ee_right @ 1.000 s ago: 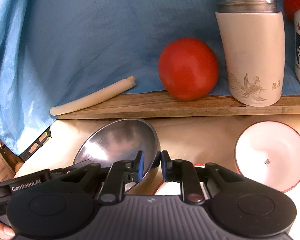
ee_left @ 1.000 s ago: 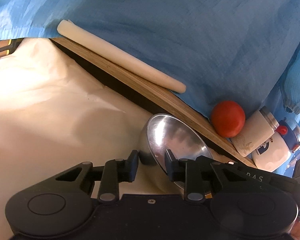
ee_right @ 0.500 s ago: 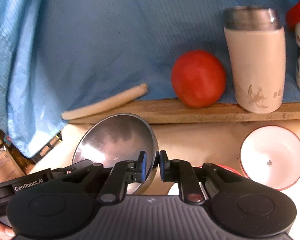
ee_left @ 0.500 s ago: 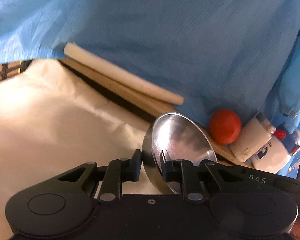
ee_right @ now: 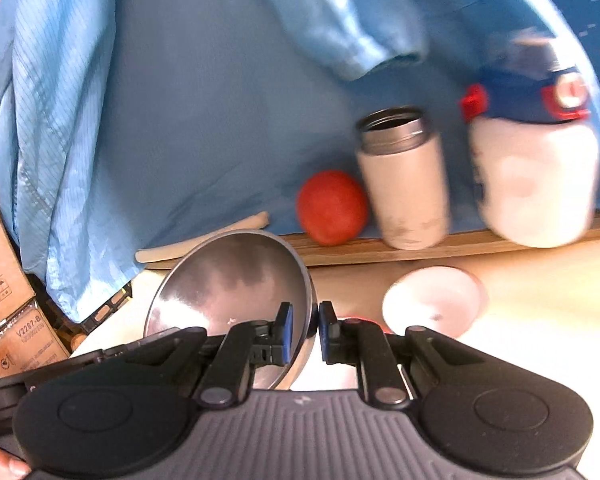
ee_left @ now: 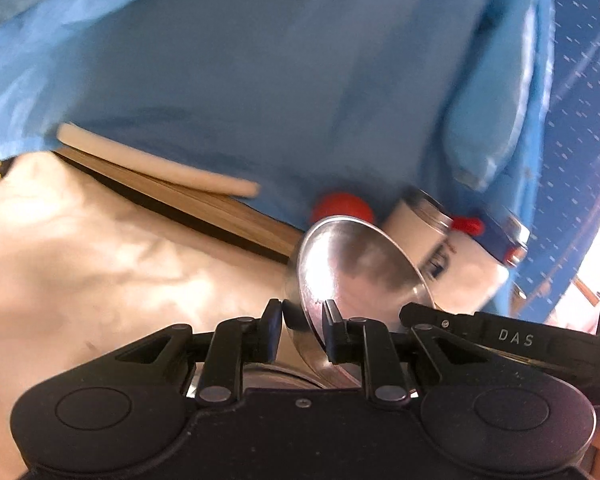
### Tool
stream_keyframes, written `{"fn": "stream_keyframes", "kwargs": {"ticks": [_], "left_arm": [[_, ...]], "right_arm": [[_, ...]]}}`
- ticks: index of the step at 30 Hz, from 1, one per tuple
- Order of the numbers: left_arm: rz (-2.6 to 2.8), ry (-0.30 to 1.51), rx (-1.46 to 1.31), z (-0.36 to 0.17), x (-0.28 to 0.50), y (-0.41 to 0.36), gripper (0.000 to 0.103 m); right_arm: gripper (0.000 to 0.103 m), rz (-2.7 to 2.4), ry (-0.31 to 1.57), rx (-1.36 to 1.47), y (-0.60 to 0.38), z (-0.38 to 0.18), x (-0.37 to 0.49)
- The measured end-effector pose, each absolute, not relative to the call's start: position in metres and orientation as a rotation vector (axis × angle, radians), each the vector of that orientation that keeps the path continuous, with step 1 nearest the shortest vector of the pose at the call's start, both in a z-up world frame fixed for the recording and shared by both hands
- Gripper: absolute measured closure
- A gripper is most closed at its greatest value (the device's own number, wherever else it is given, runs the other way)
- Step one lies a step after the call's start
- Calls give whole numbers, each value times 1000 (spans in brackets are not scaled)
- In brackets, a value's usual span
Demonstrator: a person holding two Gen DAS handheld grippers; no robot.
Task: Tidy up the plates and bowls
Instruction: 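Lift the steel bowl with both tools and carry it over the plate stack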
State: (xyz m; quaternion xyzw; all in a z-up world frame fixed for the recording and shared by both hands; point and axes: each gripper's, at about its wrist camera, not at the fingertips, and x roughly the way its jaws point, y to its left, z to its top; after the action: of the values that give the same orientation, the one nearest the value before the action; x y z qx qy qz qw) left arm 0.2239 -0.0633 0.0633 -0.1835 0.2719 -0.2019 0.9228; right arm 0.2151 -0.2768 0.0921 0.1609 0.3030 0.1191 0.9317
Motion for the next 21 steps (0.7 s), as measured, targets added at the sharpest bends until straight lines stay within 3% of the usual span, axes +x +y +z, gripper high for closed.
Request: {"fn": "stream_keyframes", "kwargs": {"ticks": [21], "left_arm": [[-599,710,-298,36,160,-136,80]], "right_arm": [[87,85,705,311,-345,76,112]]}}
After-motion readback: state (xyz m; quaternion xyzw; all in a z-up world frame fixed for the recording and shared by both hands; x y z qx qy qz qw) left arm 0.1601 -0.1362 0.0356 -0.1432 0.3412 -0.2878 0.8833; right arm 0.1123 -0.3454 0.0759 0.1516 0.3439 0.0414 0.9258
